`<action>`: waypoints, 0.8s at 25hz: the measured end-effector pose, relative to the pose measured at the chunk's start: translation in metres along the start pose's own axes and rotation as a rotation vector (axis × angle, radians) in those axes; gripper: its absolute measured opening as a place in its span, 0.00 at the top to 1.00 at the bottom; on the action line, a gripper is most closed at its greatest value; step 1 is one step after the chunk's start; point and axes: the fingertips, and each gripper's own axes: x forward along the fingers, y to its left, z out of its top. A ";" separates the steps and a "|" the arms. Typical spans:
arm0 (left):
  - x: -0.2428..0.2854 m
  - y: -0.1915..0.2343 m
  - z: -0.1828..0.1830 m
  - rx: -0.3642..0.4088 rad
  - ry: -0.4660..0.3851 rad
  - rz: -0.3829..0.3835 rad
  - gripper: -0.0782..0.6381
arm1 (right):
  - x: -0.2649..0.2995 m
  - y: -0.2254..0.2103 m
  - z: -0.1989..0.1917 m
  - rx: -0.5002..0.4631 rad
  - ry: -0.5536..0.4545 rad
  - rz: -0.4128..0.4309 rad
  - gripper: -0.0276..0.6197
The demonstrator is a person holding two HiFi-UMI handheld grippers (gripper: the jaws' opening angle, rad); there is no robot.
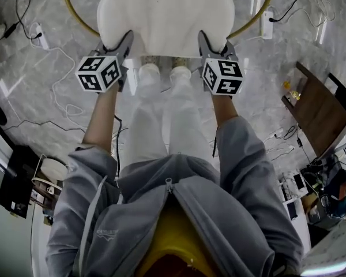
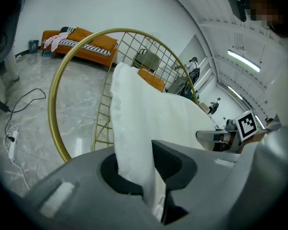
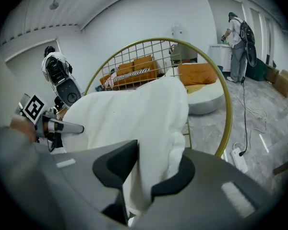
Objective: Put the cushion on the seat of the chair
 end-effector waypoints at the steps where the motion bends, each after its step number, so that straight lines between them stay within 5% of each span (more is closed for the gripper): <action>1: 0.004 0.004 -0.002 0.005 0.012 0.004 0.80 | 0.006 -0.001 -0.003 0.003 0.013 0.002 0.81; 10: 0.032 0.028 -0.014 -0.021 0.088 0.047 0.79 | 0.042 -0.015 -0.017 0.025 0.096 -0.022 0.79; 20: 0.058 0.042 -0.018 0.096 0.181 0.174 0.71 | 0.066 -0.037 -0.031 0.003 0.184 -0.106 0.72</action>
